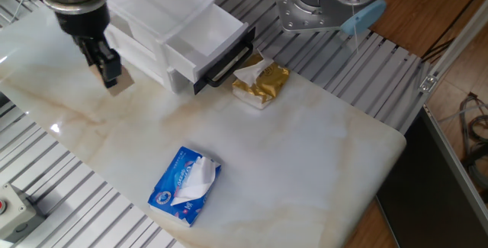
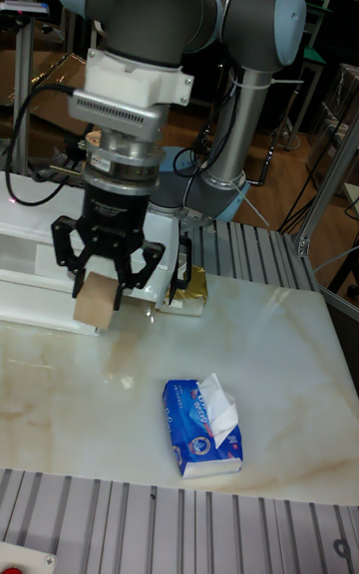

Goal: Put things in the drawer

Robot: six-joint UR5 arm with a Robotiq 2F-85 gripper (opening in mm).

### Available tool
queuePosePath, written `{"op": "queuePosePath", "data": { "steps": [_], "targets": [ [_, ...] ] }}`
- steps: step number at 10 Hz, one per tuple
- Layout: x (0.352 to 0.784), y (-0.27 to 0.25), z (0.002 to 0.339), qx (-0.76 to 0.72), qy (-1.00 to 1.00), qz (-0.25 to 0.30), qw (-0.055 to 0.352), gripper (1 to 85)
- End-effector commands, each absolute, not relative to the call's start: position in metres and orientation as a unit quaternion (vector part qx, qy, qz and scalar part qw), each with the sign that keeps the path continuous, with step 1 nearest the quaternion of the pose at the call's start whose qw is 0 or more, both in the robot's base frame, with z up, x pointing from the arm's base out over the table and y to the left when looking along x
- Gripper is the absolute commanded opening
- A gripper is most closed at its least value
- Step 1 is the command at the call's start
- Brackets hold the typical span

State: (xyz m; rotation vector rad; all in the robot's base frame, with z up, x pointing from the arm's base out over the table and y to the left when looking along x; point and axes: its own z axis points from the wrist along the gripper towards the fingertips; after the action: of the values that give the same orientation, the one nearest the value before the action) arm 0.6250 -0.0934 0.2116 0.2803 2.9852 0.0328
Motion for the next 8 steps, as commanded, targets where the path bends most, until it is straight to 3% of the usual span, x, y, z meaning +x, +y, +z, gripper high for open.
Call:
{"op": "queuePosePath", "data": {
  "steps": [1, 8],
  "targets": [
    [0.621, -0.078, 0.216, 0.068, 0.995, 0.027, 0.073, 1.0],
    [0.642, -0.069, 0.221, -0.024, 0.992, 0.037, 0.116, 1.0]
  ]
}}
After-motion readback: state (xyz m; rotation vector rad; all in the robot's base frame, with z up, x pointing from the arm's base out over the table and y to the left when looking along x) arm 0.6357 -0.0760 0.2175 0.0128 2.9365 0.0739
